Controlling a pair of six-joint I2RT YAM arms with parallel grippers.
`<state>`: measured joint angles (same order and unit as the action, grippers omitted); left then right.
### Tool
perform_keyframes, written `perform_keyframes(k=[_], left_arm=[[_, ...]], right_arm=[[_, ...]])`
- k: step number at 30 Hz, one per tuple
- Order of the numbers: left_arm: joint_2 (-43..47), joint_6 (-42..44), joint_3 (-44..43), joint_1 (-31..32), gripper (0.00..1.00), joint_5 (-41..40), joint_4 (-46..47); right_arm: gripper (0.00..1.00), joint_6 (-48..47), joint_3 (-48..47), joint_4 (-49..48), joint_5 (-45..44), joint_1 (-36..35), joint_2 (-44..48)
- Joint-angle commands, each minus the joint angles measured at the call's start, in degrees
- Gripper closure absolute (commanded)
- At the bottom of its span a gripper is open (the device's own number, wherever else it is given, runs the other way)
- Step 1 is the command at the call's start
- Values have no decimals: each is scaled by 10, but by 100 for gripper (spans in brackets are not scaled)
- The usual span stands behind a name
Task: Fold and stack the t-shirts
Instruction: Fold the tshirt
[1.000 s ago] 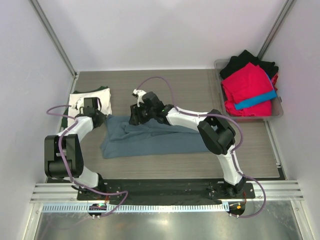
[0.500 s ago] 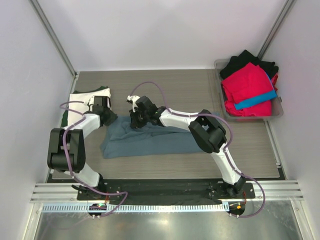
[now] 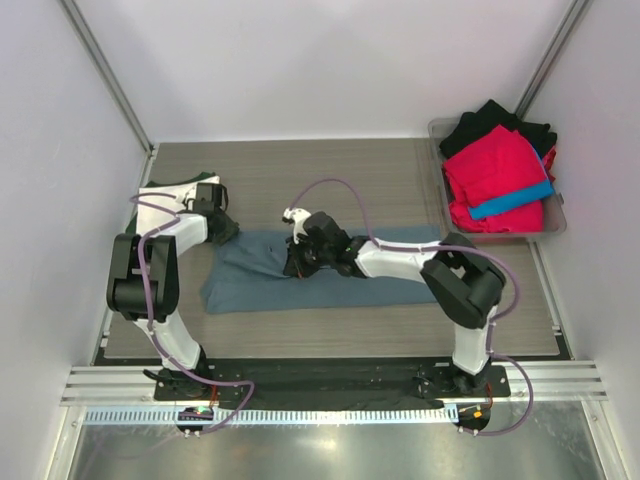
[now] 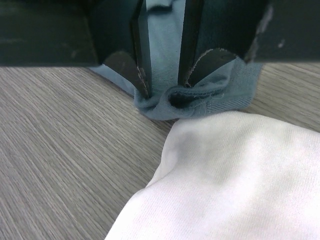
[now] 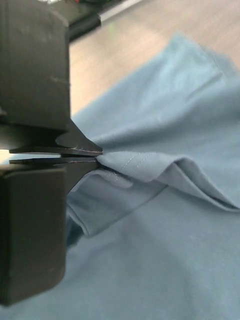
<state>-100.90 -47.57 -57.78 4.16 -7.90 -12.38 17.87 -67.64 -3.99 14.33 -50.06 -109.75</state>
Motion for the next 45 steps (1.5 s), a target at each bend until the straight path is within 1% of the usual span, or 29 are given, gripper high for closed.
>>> perform_keyframes(k=[1,3,4,7,8,9,12,16,18,19,20,22,23,24,27,28,29,30,31,32,33,34,35,37,39,40,45], left_arm=[[-22,12,-9,1,71,-26,-29],[-22,13,-10,1,71,-26,-29],[-21,12,-11,1,71,-27,-29],[-18,14,-11,1,71,-30,-33],[-16,15,-11,1,71,-31,-33],[-16,15,-11,1,71,-31,-34],[-10,18,-11,1,71,-32,-36],[15,23,-3,1,72,-29,-42],[40,28,4,1,72,-25,-43],[48,31,6,1,72,-24,-45],[59,34,6,1,72,-25,-50],[83,37,13,1,71,-25,-50],[89,39,14,1,71,-26,-49],[96,42,15,1,71,-26,-49],[100,46,16,2,71,-12,-49],[104,46,19,2,71,-8,-47],[107,46,23,4,71,0,-41],[111,45,29,4,71,10,-34],[119,43,44,4,71,17,-19],[123,42,52,5,71,22,-12],[126,42,57,7,71,25,-7],[127,41,64,7,71,27,-7],[127,41,67,8,71,28,-7],[129,42,75,10,71,27,-6],[128,47,82,11,71,26,-3],[126,54,83,11,70,23,1],[93,62,61,11,73,8,-20]], right_arm=[[95,25,72,-70,18,-5,80],[92,35,111,-95,28,-10,101],[90,38,146,-102,31,-12,116],[71,59,201,-125,41,-25,137],[61,67,210,-130,45,-29,140],[59,69,218,-136,48,-39,141],[56,81,240,-148,62,-52,148],[56,102,240,-159,33,-53,173],[55,103,225,-140,9,-53,181],[54,105,205,-135,3,-52,183],[49,108,193,-120,-12,-52,181],[45,112,152,-104,-25,-49,168],[43,113,136,-82,-51,-47,161],[43,114,105,-72,-61,-45,140],[44,125,65,-57,-62,-29,106],[45,126,26,-43,-69,-28,80],[48,127,2,-7,-75,-23,67],[48,124,-44,11,-84,-22,55],[49,122,-69,32,-97,-22,27],[51,119,-92,77,-109,-22,14],[53,118,-134,92,-117,-19,-2],[54,115,-151,105,-123,-18,-13],[59,113,-166,121,-127,-16,-37],[62,106,-200,131,-135,-12,-54],[63,97,-228,144,-141,-9,-78],[63,94,-237,150,-164,-7,-85],[65,74,-303,190,-185,-7,-149]])
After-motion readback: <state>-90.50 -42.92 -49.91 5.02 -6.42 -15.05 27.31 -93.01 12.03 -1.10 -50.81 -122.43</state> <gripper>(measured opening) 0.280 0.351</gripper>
